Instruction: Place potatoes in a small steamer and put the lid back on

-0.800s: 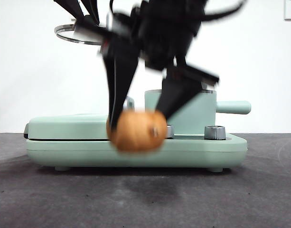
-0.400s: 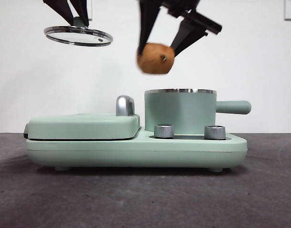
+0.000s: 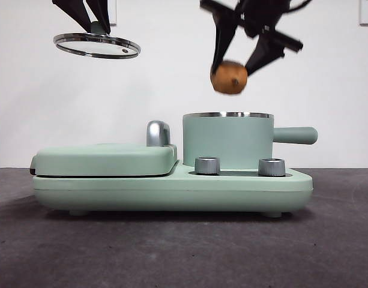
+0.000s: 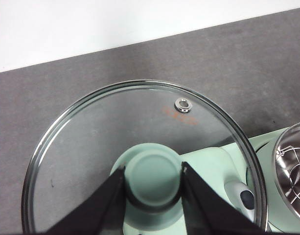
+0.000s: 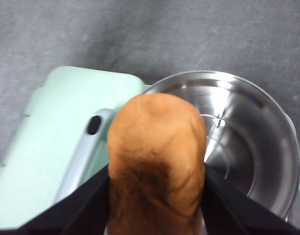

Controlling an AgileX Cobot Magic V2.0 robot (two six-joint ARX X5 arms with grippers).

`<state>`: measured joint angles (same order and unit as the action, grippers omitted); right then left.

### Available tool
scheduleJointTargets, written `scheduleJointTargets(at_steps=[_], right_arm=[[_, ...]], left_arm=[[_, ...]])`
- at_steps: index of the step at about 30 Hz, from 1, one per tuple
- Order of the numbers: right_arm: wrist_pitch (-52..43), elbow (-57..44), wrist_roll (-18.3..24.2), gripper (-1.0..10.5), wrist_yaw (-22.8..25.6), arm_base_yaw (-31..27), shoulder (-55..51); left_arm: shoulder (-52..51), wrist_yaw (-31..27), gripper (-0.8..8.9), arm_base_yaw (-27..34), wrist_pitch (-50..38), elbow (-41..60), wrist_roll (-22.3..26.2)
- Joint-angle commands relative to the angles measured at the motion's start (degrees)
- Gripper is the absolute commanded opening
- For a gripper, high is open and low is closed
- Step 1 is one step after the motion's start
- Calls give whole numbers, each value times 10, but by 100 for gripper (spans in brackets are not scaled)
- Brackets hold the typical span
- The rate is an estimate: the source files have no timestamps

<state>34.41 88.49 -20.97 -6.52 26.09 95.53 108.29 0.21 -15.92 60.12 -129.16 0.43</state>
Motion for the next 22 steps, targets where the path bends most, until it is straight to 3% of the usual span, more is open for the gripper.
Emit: scheduleJointTargets(at_steps=[1,22], right_arm=[[-15,11,10,160,-14,-6,31],[-32,11,65,169,-24,-16,117]], left_arm=[[-2,2,9,-2,-14,-25,0],[-2,2,9,-2,-9,-24,0]])
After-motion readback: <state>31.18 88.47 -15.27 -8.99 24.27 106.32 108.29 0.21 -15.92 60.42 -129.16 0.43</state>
